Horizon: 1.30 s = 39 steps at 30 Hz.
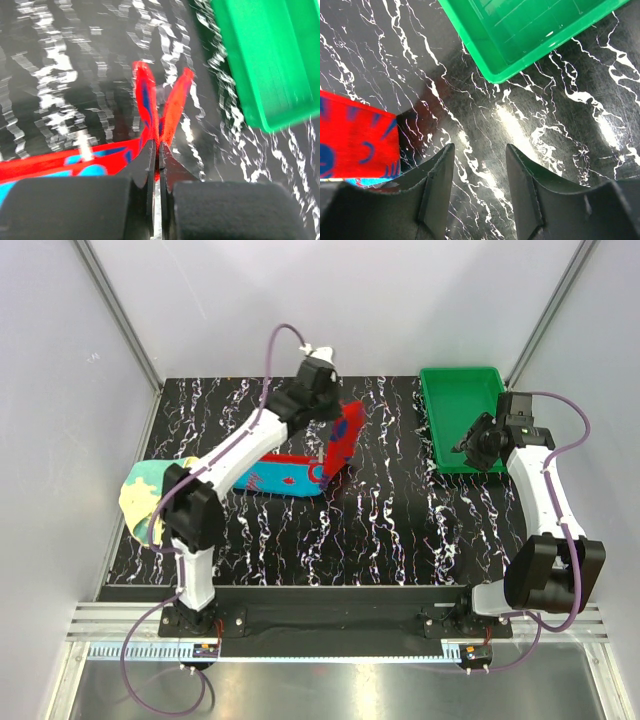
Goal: Roll the towels
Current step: Fold the towel
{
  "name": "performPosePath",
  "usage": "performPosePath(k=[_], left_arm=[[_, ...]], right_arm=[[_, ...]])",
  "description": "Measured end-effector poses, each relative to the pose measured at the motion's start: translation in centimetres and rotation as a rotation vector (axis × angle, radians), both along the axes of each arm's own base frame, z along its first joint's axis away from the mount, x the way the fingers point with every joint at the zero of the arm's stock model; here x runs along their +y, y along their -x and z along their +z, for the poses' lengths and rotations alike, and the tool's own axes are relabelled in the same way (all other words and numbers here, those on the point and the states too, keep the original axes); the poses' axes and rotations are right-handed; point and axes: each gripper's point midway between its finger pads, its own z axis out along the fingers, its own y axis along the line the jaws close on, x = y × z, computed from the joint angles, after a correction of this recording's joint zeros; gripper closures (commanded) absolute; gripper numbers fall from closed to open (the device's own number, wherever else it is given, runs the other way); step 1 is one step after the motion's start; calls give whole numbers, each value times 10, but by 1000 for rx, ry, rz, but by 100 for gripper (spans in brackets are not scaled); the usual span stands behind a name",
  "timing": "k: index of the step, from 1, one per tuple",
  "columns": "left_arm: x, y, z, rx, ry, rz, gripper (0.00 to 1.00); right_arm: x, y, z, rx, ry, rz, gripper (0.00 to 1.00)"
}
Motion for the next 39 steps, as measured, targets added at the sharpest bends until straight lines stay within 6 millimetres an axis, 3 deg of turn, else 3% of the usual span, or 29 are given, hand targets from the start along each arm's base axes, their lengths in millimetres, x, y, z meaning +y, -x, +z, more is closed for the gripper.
performPosePath(k=[3,12,20,26,30,39], left_arm=[[32,-5,-1,34,32,75,100],[97,28,-55,188,17,174,100],[169,13,-53,174,6,285,100],[192,12,-44,122,-73,265,100],[208,21,-45,106,-126,266,100],[252,50,-87,185,-355,302,100]], right_arm=[[0,1,-1,6,-1,0,48],[5,1,0,4,-25,17,50],[9,2,-1,4,-44,31,50],[12,0,-9,17,-57,39,50],[15,0,-16,28,-72,49,50],[28,6,-36,50,-118,88,50]])
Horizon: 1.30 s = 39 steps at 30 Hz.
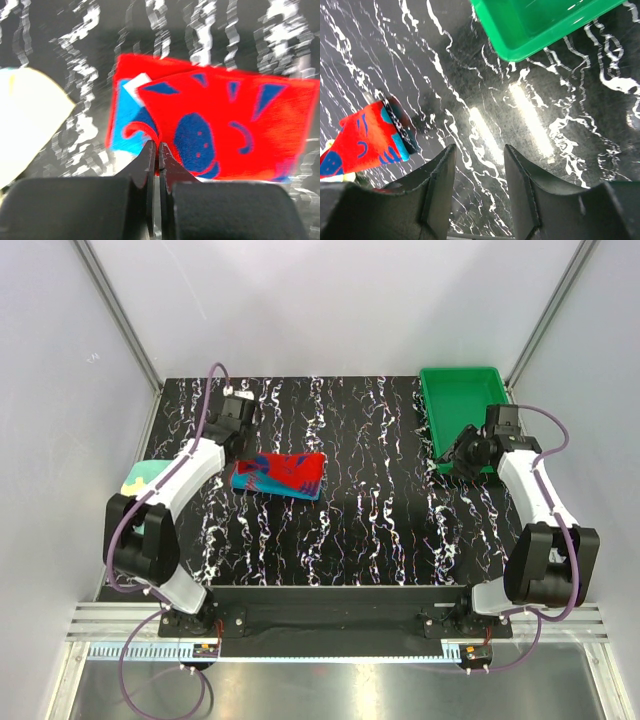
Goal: Roll the towels
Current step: Fold the towel
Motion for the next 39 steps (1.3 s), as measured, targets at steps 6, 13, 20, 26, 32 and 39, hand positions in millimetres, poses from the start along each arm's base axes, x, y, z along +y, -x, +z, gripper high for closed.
performPosePath(k=[6,13,20,26,32,39], left_arm=[[42,18,-32,129,-224,99,52],[71,46,-61,286,-376,197,7],[60,36,-40,217,-212,199,8],[57,11,-24,154,-85,207,9],[49,-3,-50,204,4,188,23],[52,-8,-87,287,106,208,27]], right_arm=[[16,2,-7,-2,-20,44,50],[60,2,-11,-17,-33,155,45],[151,6,-24,-27,-136,381,42],[214,-12,-59,49,-183,517,39],[261,-25,-84,79,-199,606,39],[293,-38,-109,93,-212,656,38]])
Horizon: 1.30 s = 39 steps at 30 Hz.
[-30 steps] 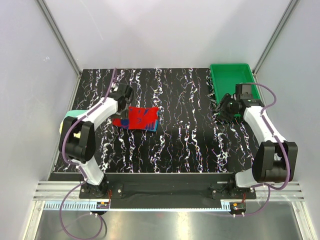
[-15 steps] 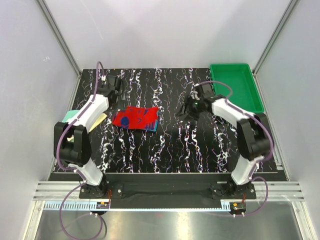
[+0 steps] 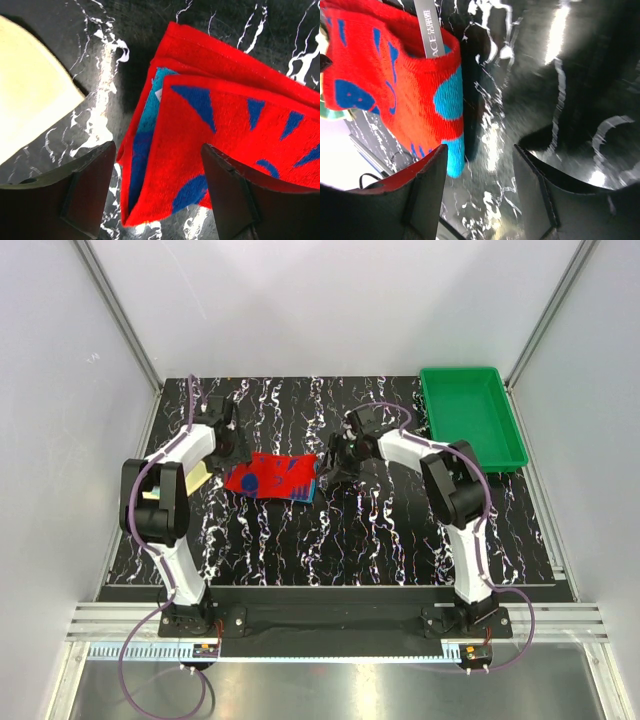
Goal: Roll the towels
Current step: Fold the towel
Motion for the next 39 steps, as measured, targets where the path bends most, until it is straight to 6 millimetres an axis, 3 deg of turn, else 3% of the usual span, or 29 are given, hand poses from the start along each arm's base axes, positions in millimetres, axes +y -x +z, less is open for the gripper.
performPosePath(k=[8,9,10,13,17,21,22,26,32,39], left_arm=[[-9,0,-10,2,62,9,28],[-10,1,-11,6,68,9,28],[-11,1,-12,6,74,7,29],[-14,2,-16,9,89,7,34],[-16,6,-20,19,100,4,41],[-23,10,-26,26,111,-5,53],[-27,12,-27,30,115,-14,62],[-52,22,-33,26,115,-73,73],[-74,31,-21,-18,96,-140,80],[-60,18,2,-113,16,-125,78]], right_arm=[[37,9,-6,-10,-39,69,41],[40,10,-6,-11,-46,75,59],[42,10,-6,-14,-48,79,70],[45,13,-16,1,-43,80,81],[45,16,-21,14,-51,79,88],[37,25,-21,10,-44,73,89],[33,30,-22,14,-35,72,90],[19,47,-22,25,-2,72,91],[-5,71,-23,32,63,80,92],[-19,84,-24,37,113,101,92]])
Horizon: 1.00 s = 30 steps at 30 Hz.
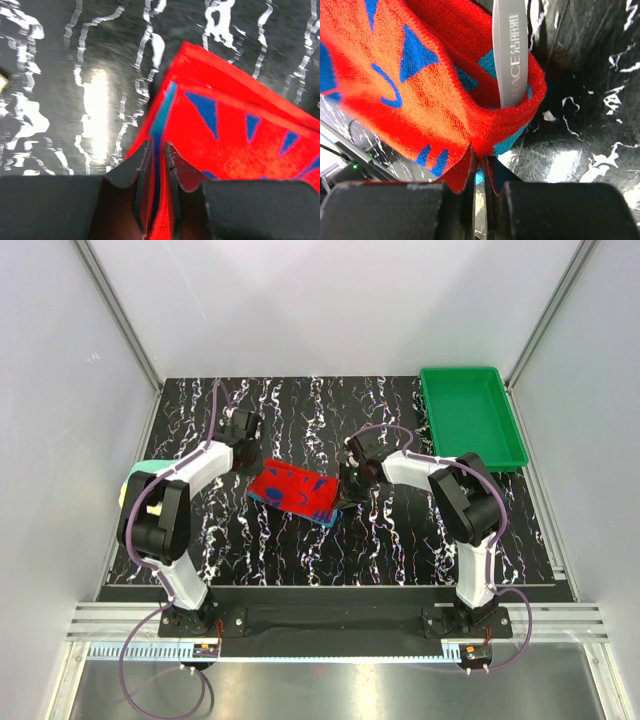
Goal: Roll the towels
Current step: Fold the towel
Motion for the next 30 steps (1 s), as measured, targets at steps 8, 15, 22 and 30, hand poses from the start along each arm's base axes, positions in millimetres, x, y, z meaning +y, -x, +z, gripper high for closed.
performPosePath(k=[8,15,22,30], left_arm=[[15,-5,-6,-4,-88,24,57],[10,1,0,-28,-132,20,43],[-29,21,46,-161,-117,-71,51],[-19,66,42,-189,-45,-6,35]], right_arm=[[-2,3,0,6,8,11,70],[-4,8,9,-1,5,18,41],[-26,17,10,-15,97,-4,43],[-50,41,30,-38,132,-14,50]])
